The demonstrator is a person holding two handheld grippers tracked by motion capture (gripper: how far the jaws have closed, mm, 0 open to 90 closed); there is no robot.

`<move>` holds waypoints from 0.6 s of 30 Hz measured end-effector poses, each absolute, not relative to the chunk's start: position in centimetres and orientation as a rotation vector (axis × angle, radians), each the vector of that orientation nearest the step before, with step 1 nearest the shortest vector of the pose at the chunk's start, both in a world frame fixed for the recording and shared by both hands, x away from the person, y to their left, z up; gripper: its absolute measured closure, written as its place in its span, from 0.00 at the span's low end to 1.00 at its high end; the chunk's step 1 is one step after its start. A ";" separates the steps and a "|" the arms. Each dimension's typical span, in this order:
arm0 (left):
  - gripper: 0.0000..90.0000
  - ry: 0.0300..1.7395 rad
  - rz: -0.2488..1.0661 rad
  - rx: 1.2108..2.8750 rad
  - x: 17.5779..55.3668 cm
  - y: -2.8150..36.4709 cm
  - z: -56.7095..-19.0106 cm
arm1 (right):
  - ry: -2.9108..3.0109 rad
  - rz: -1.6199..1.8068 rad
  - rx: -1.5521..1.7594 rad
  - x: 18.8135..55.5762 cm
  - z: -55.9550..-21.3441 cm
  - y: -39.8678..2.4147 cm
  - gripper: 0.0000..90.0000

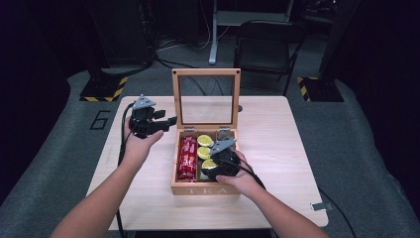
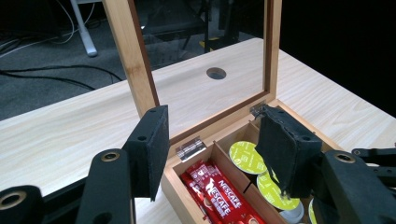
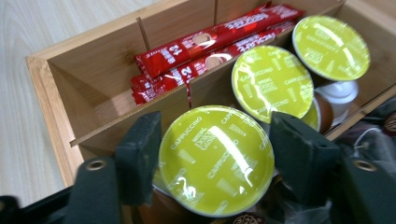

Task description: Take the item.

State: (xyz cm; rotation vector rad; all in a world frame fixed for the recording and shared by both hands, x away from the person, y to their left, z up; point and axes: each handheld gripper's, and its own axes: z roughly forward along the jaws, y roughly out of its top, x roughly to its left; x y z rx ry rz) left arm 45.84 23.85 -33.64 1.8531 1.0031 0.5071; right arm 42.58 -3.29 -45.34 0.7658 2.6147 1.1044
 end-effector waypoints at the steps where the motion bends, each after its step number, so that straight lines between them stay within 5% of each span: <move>1: 0.48 1.002 0.507 1.853 45.8 23.8 -33.6 | 2.607 1.104 0.750 42.6 -45.3 -3.4 0.40; 18: 0.48 1.007 0.508 1.846 45.8 24.0 -33.5 | 2.532 1.165 0.737 41.9 -43.1 -4.1 0.41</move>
